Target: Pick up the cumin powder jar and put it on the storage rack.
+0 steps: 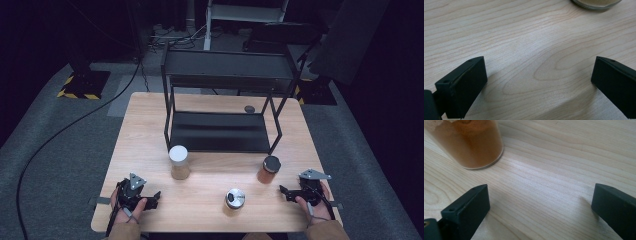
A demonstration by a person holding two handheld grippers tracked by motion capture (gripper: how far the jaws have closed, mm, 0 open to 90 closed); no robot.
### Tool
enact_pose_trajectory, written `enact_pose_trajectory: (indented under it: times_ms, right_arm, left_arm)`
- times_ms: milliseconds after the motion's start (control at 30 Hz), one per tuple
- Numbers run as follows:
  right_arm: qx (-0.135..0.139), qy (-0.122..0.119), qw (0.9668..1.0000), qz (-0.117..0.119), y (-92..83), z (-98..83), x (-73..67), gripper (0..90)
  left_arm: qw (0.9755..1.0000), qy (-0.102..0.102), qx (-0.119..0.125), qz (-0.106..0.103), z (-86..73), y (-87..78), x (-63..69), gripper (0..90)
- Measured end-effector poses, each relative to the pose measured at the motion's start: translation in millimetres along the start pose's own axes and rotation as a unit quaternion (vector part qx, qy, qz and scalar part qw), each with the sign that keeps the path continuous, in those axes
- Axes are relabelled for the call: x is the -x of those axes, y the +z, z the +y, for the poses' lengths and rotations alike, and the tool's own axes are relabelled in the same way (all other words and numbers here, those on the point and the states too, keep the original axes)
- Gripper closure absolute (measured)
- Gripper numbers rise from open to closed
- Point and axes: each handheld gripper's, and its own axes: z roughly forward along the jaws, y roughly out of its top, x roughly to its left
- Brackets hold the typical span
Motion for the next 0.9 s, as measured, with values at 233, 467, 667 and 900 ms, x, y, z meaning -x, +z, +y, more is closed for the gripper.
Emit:
enact_pose_trajectory:
  times_ms: [233, 467, 667, 900]
  right_arm:
    - [0.000, 0.000, 1.0000, 0.002, 0.1, 0.2, 0.9, 1.5]
    - [0.000, 0.000, 1.0000, 0.002, 0.2, 0.3, 0.9, 1.4]
    - [0.000, 0.000, 1.0000, 0.002, 0.2, 0.3, 1.0, 1.4]
    - [-0.001, 0.000, 1.0000, 0.002, 0.2, 0.4, 1.1, 1.3]
  left_arm:
    - [1.0000, 0.002, 0.000, -0.006, 0.2, -1.4, -0.8, 3.3]
    - [0.9985, -0.017, 0.050, -0.013, -5.1, -16.2, -0.9, 3.1]
    - [0.9954, -0.019, 0.092, -0.020, -6.6, -28.8, 3.2, 3.2]
    - [0.9903, -0.017, 0.135, -0.027, -6.5, -39.1, 10.4, 3.5]
